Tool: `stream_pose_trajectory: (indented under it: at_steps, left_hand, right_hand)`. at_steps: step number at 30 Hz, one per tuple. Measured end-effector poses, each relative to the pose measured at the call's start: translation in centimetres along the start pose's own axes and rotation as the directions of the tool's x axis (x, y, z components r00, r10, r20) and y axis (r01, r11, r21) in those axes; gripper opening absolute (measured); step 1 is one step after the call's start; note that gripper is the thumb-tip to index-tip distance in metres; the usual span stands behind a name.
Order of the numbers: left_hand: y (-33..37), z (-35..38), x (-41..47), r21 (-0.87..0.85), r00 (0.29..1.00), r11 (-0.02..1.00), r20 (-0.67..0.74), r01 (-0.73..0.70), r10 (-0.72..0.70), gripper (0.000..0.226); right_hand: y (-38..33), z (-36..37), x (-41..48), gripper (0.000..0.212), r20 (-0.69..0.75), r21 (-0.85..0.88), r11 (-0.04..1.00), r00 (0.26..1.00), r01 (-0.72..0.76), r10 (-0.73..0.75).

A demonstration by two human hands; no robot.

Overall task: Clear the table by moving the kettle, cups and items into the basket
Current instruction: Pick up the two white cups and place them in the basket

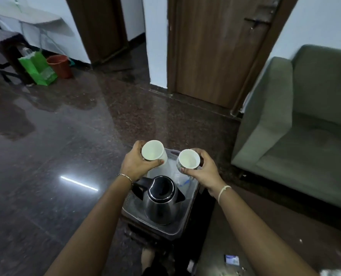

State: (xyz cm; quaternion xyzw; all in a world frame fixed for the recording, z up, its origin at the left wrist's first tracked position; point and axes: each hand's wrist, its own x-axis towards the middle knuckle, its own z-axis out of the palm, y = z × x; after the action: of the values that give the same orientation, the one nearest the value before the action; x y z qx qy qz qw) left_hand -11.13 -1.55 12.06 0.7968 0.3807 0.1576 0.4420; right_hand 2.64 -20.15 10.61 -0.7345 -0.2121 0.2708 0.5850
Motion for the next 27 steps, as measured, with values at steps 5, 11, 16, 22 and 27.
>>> stream_pose_trajectory:
  at_steps: [5, 11, 16, 22, 27]
  left_hand:
    - [-2.5, 0.6, 5.4, 0.163, 0.984, 0.985, 0.174, -0.062, 0.033, 0.069]
    - [-6.6, 3.3, 9.5, 0.268, 0.931, 0.96, 0.365, -0.077, -0.027, 0.075]
    - [-10.0, 5.7, 11.8, 0.331, 0.87, 0.939, 0.485, -0.09, -0.087, 0.082]
    - [-13.3, 8.1, 13.0, 0.404, 0.777, 0.899, 0.616, -0.167, -0.132, 0.078]
    - [-14.7, 10.0, 13.5, 0.411, 0.699, 0.884, 0.7, -0.223, -0.148, 0.078]
  right_hand:
    - [1.5, 2.1, 3.7, 0.066, 0.015, -0.166, 0.985, 0.999, -0.043, 0.047]
    - [5.7, 4.5, 7.4, 0.069, 0.128, -0.358, 0.924, 0.973, -0.134, 0.19]
    - [9.7, 6.1, 9.6, 0.071, 0.178, -0.442, 0.875, 0.937, -0.196, 0.3]
    - [13.4, 6.2, 10.5, 0.075, 0.188, -0.525, 0.816, 0.903, -0.24, 0.387]
    - [15.9, 5.9, 10.7, 0.075, 0.162, -0.57, 0.772, 0.883, -0.282, 0.441]
